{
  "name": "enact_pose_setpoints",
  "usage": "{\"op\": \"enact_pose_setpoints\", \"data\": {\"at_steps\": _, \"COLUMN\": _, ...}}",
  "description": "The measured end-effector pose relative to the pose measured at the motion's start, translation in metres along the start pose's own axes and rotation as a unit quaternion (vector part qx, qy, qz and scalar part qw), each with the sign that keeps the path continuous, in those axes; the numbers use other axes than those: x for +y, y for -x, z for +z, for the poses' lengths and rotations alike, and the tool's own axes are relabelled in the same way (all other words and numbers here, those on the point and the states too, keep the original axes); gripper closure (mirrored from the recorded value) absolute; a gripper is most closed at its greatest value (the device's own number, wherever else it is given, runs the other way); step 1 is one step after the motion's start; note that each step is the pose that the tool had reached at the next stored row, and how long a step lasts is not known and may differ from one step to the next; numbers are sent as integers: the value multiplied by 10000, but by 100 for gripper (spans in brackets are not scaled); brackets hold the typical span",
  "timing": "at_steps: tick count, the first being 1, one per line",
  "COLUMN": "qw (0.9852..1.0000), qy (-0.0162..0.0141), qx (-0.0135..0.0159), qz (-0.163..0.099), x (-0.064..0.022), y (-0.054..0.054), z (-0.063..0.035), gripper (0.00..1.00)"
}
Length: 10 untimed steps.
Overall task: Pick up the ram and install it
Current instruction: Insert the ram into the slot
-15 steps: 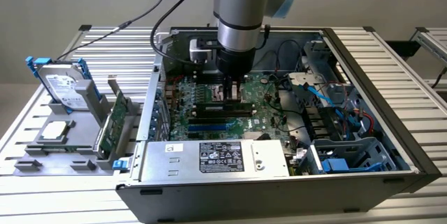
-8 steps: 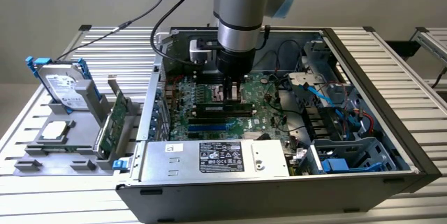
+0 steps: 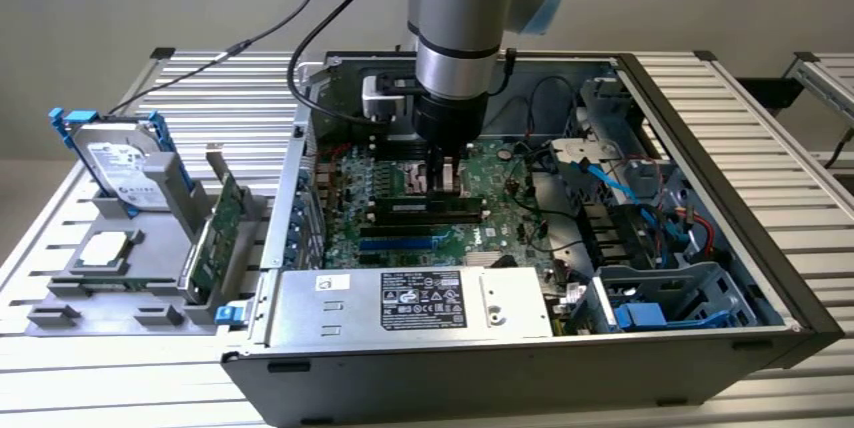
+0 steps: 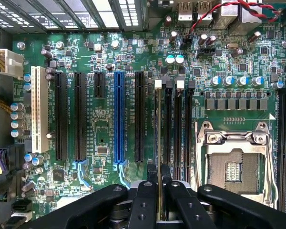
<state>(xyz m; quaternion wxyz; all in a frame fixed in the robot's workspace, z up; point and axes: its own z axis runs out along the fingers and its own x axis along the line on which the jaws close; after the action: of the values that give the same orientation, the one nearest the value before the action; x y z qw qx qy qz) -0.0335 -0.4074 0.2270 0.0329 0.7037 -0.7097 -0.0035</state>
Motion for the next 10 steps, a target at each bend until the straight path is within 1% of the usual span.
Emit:
{"op": "enact_pose_setpoints", "data": {"at_steps": 2, "qw": 10000, "qy": -1, "qx": 4, "qz": 0, "x": -1, "y": 0, "z": 2, "gripper": 86}}
{"op": "enact_pose_setpoints", "data": {"at_steps": 4, "qw": 10000, "qy": -11, "qx": 16, "qz": 1, "x": -1, "y": 1, "z": 6, "gripper": 86}}
{"op": "enact_pose_setpoints", "data": {"at_steps": 8, "qw": 10000, "qy": -67, "qx": 56, "qz": 5, "x": 15, "y": 6, "z": 10, "gripper": 86}}
{"op": "enact_pose_setpoints", "data": {"at_steps": 10, "qw": 10000, "qy": -76, "qx": 57, "qz": 4, "x": 25, "y": 6, "z": 11, "gripper": 86}}
